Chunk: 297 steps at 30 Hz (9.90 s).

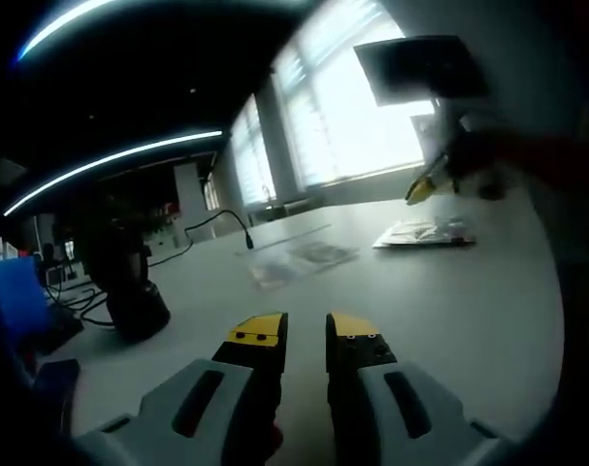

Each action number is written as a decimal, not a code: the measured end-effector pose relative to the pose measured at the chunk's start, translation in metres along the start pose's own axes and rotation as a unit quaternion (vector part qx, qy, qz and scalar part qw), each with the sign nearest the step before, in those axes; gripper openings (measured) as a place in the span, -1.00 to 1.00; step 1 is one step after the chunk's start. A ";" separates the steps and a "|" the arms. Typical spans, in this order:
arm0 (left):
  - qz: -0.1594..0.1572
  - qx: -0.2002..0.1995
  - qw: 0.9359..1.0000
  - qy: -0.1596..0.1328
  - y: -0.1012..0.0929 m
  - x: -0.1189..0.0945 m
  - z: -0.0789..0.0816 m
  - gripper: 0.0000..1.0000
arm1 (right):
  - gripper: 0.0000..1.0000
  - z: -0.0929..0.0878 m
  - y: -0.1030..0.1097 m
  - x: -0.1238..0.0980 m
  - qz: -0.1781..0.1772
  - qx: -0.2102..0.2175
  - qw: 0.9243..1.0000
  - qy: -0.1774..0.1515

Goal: Clip sheet goods on table flip sheet goods clip sheet goods scan sheet goods put sheet goods back to table

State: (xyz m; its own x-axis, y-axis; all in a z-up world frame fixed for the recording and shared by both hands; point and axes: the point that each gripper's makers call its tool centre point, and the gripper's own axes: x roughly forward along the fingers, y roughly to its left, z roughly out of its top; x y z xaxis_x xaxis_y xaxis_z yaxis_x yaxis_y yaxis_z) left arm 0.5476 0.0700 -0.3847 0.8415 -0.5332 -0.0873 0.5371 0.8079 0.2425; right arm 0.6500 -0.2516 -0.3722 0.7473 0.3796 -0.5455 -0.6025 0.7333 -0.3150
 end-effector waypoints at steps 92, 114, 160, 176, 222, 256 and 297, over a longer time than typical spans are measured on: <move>-0.001 0.006 1.000 0.002 -0.001 0.000 -0.001 -0.84 | -0.71 -0.040 -0.003 0.042 0.134 -0.073 0.972 0.180; -0.002 0.005 1.000 0.003 -0.001 0.001 -0.001 -0.84 | -0.47 -0.046 -0.009 0.047 0.191 0.004 0.962 0.195; 0.001 0.008 1.000 0.005 -0.001 0.001 -0.001 -0.84 | -1.00 -0.034 0.005 0.001 0.104 0.000 0.975 0.195; 0.000 0.007 1.000 0.004 0.000 0.000 -0.001 -0.84 | -1.00 0.026 0.033 -0.037 0.127 0.004 0.982 0.140; -0.005 0.004 1.000 -0.001 -0.002 0.000 0.001 -0.84 | -1.00 0.159 0.123 -0.076 0.231 -0.010 0.973 -0.002; -0.006 0.006 1.000 -0.001 -0.003 0.000 0.001 -0.84 | -1.00 0.227 0.154 -0.025 0.193 0.002 0.976 -0.104; -0.005 0.006 1.000 0.000 -0.002 0.000 0.001 -0.84 | -1.00 0.274 0.124 0.076 0.074 0.090 0.979 -0.168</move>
State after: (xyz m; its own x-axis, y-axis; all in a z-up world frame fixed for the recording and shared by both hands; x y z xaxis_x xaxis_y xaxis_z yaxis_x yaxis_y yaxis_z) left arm 0.5464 0.0678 -0.3840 0.8362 -0.5409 -0.0900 0.5446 0.7999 0.2523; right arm 0.7092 0.0223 -0.2403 0.7243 0.6304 -0.2793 -0.6740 0.7327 -0.0941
